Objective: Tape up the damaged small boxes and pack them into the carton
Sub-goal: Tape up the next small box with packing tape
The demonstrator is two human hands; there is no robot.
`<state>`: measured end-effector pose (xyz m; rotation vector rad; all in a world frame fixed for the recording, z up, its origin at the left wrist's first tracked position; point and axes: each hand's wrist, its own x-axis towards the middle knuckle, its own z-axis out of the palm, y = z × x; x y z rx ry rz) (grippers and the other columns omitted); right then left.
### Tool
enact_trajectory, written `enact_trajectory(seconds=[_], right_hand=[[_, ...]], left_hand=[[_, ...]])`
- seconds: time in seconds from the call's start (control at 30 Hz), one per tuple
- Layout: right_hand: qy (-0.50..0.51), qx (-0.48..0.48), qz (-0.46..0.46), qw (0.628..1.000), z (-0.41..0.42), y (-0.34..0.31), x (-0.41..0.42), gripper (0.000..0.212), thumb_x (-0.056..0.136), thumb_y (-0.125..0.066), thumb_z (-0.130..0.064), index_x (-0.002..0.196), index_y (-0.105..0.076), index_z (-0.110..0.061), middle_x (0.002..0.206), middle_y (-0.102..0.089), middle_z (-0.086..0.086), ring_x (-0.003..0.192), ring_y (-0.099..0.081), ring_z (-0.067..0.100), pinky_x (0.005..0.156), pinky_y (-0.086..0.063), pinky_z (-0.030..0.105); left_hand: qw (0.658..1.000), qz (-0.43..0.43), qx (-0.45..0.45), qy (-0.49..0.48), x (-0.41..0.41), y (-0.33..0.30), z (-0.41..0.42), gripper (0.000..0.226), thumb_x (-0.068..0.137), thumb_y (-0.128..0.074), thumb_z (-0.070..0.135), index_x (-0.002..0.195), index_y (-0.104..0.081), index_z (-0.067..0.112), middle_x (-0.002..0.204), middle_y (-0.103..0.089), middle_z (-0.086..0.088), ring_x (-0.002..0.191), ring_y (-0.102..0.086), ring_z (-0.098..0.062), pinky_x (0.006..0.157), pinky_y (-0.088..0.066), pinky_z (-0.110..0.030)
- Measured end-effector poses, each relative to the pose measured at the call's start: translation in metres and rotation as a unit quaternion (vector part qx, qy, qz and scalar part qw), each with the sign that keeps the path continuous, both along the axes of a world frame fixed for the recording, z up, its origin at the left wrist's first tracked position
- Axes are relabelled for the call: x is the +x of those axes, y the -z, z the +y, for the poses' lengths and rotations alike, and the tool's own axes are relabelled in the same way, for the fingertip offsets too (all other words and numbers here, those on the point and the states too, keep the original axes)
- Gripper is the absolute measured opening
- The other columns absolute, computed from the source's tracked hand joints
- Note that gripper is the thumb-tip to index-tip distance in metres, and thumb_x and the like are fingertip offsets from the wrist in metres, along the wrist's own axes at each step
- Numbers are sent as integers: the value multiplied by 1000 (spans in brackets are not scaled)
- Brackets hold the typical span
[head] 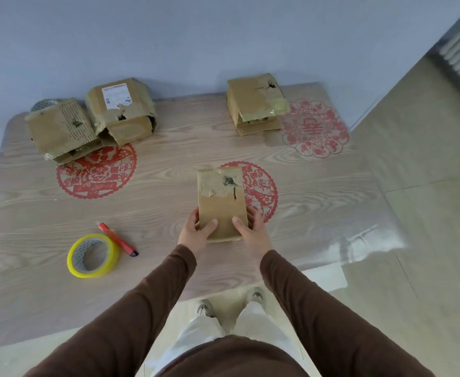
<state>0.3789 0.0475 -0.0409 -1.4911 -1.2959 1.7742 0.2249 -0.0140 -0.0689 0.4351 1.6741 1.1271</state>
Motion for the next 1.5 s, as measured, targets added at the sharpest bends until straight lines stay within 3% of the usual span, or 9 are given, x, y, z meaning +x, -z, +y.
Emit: enact_trajectory(seconds=[0.1,0.2,0.63,0.8,0.97,1.17,1.3,1.37,1.5], right_hand=[[52,7,5,999,5,-3,35,48,94,-70,-18,136,-46,-19,128,-61,1,113,-61,11,91,-54,25],[92,19,3,996,10,-9,78,47,94,-70,-17,136,-49,-16,124,-62,-2,109,-61,5,85,-53,18],[165,52,25,985,83,-21,357,45,97,-64,-27,140,-50,-25,131,-59,-6,117,-57,7,93,-51,24],[202,47,35,978,118,-26,446,46,99,-62,-29,143,-49,-28,135,-57,-7,120,-56,9,93,-48,21],[223,37,29,974,154,-20,489,55,97,-63,-31,149,-45,-23,129,-58,-10,123,-55,11,101,-48,28],[251,27,15,968,225,-10,539,54,98,-62,-27,149,-45,-21,134,-60,-3,116,-58,5,85,-49,14],[252,18,-4,968,262,-1,577,56,96,-63,-31,149,-46,-23,139,-57,-2,123,-57,12,94,-48,22],[256,12,-6,967,281,0,597,51,98,-61,-26,147,-46,-20,135,-59,-3,119,-58,9,91,-48,20],[265,-10,-10,964,329,9,641,40,97,-64,-22,133,-49,-13,124,-63,2,114,-60,17,83,-47,19]], left_hand=[[999,5,12,36,35,-11,16,82,71,-79,45,143,-48,18,122,-69,-2,111,-66,-23,101,-53,-48],[997,17,21,72,76,-19,34,69,84,-77,29,144,-46,16,124,-67,-5,112,-65,-24,102,-52,-49],[988,41,31,146,351,-37,134,65,90,-73,23,147,-42,16,130,-62,-4,118,-61,-24,105,-49,-49],[985,7,48,166,443,-48,171,58,96,-65,10,148,-40,17,127,-60,1,111,-60,-10,90,-54,-26],[983,-2,46,176,487,-46,216,50,96,-63,8,141,-43,18,121,-63,4,105,-62,-7,80,-56,-19],[979,-1,38,200,540,-26,292,63,94,-68,12,150,-39,16,133,-58,0,122,-56,-19,99,-47,-28],[975,3,35,219,576,-19,334,65,95,-68,16,152,-37,17,133,-57,3,121,-54,-15,84,-47,-14],[976,-1,26,218,595,-14,354,67,93,-70,16,152,-36,16,135,-56,1,122,-54,-16,88,-49,-17],[984,-2,0,180,637,-1,395,69,87,-77,19,143,-37,11,135,-55,-4,122,-55,-20,107,-48,-41]])
